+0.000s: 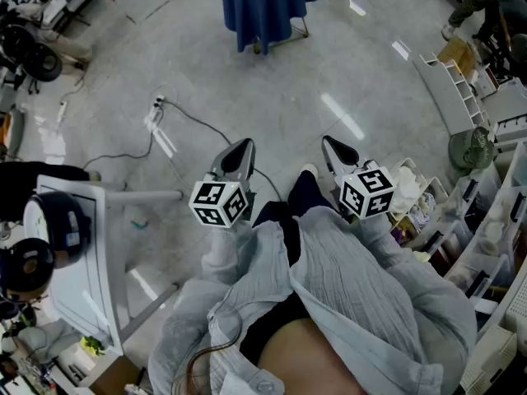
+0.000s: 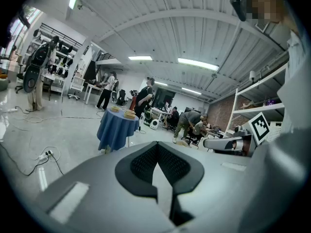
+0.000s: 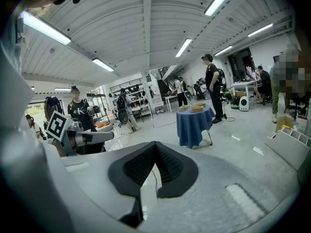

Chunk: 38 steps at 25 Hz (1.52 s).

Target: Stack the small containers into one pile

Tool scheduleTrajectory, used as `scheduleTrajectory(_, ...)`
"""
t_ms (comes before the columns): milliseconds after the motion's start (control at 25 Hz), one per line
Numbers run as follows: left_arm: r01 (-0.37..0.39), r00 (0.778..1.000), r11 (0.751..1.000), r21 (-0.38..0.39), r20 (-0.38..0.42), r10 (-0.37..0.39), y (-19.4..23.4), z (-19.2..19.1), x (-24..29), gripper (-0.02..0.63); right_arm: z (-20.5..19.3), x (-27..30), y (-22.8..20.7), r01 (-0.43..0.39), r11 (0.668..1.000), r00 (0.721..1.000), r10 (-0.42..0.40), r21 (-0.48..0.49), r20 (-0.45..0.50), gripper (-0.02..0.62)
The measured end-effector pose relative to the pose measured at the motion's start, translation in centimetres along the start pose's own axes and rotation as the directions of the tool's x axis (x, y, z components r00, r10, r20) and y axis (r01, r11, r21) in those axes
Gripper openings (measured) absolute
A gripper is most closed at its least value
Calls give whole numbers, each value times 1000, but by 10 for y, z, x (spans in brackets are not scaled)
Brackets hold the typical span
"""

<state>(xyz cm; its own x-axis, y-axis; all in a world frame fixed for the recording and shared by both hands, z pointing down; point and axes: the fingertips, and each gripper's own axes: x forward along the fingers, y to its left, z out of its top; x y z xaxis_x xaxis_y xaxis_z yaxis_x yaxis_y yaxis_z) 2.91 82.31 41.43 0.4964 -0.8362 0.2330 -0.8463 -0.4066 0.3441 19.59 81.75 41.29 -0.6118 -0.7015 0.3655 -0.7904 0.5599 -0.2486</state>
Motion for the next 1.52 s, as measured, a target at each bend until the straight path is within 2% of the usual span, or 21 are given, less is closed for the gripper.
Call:
scheduleTrajectory(280, 27, 999, 1000, 9, -38, -27, -10, -14, -8, 15, -11, -5, 7, 20, 1000, 1000, -20, -1, 7, 2)
scheduleTrajectory(600, 23, 998, 1000, -2, -53, -23, -9, -27, -24, 15, -30, -5, 20, 34, 999, 999, -34, 35, 0, 3)
scheduleTrajectory(640, 21, 998, 1000, -7, -56, -21, -8, -29, -26, 15, -33, -4, 21, 36, 999, 999, -35, 36, -6, 34)
scheduleTrajectory(800, 17, 998, 1000, -22, -64, -18, 0, -32, -25, 15, -32, 3, 16, 51, 997, 999, -51, 59, -2, 272)
scheduleTrajectory(880, 16, 998, 1000, -19, -58, -17, 5, -28, -21, 15, -24, 7, 8, 71, 996, 997, -72, 52, 15, 310)
scheduleTrajectory(1080, -7, 999, 1000, -17, -33, 6, 31, -5, 0, 15, 7, 36, -8, 76, 997, 995, -78, 29, 55, 308)
scheduleTrajectory(1520, -51, 999, 999, 2, 12, 51, 88, 63, 85, 15, 72, 125, -67, 52, 999, 998, -52, 9, 47, 296)
